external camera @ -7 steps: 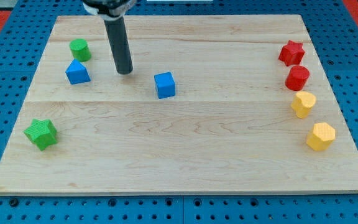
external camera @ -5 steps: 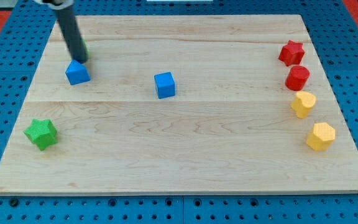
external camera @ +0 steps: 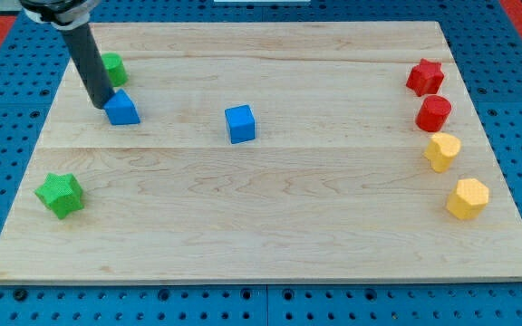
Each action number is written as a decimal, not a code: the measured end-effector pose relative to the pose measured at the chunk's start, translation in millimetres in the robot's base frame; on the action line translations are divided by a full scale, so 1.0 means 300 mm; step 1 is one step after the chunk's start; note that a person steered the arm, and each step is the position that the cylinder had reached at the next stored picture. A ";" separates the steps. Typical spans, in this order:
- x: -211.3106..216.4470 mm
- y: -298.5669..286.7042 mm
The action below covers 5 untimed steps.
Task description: Move the blue triangle closer to the blue cube
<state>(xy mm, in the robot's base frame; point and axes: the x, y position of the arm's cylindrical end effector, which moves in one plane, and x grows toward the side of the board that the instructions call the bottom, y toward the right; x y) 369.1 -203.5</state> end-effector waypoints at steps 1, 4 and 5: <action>0.026 0.104; 0.032 0.134; 0.069 0.082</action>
<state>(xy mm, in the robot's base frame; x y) 389.9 -178.8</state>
